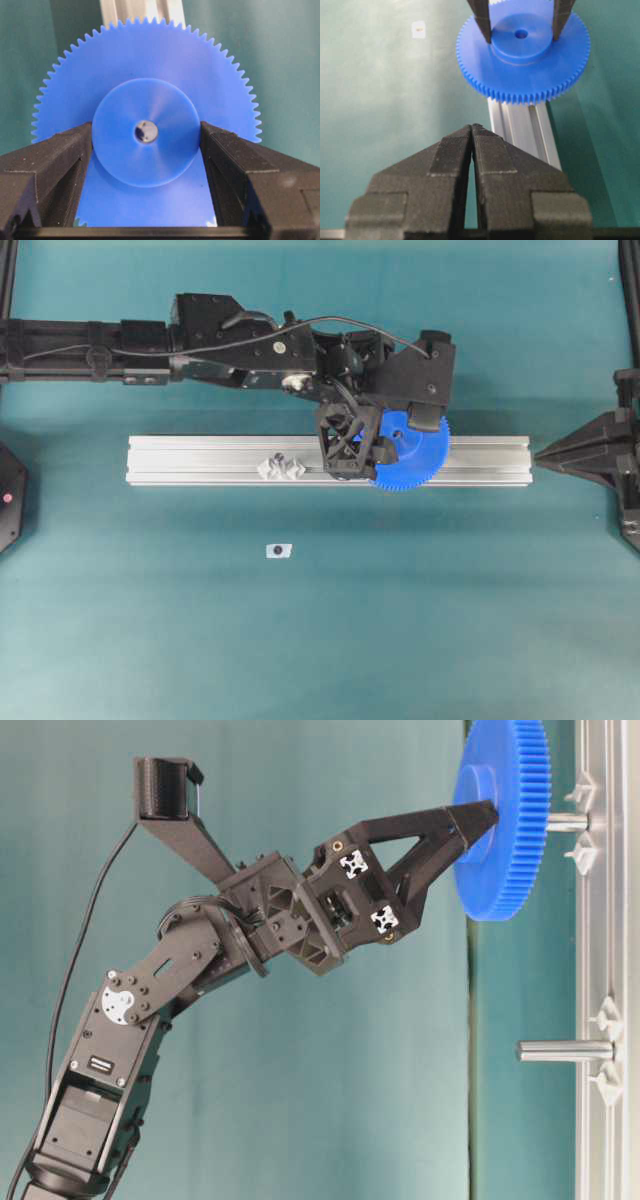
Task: Find the location of the shaft and insert the large gear.
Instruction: 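Align the gear's center hole above the right metal shaft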
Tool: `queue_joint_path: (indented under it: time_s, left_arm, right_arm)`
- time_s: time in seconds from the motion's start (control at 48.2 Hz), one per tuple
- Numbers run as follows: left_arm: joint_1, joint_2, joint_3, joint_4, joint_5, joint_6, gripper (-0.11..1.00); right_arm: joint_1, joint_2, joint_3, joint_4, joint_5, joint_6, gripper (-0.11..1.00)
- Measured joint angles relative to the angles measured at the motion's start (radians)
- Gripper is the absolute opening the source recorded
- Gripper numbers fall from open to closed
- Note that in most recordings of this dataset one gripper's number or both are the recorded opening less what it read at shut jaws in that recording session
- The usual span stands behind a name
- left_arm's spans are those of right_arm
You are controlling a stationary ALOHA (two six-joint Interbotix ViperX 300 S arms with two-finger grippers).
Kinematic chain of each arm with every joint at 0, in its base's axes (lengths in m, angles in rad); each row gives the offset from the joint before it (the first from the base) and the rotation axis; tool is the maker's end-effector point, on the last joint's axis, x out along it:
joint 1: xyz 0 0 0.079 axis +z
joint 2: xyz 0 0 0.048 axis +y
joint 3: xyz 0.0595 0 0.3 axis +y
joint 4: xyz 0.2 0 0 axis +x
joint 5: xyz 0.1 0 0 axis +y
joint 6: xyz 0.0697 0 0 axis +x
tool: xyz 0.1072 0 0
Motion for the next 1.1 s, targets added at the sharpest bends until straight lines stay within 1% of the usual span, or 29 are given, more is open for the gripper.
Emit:
queue_joint_path:
  time_s: [0.145,0.477,1.099]
  left_arm:
    - [0.002,-0.002,0.006,0.000,0.032,0.000,0.73]
    - [0.003,-0.005,0.014,0.000,0.034,0.000,0.73]
    - [0.005,0.017,-0.060,0.002,0.052,-0.006,0.73]
  right_arm:
    - [-0.002,0.002,0.000,0.000,0.000,0.000,0.10]
    - [-0.002,-0.003,0.003,0.000,0.000,0.000,0.10]
    - [0.000,-0.005,0.005,0.000,-0.002,0.000,0.10]
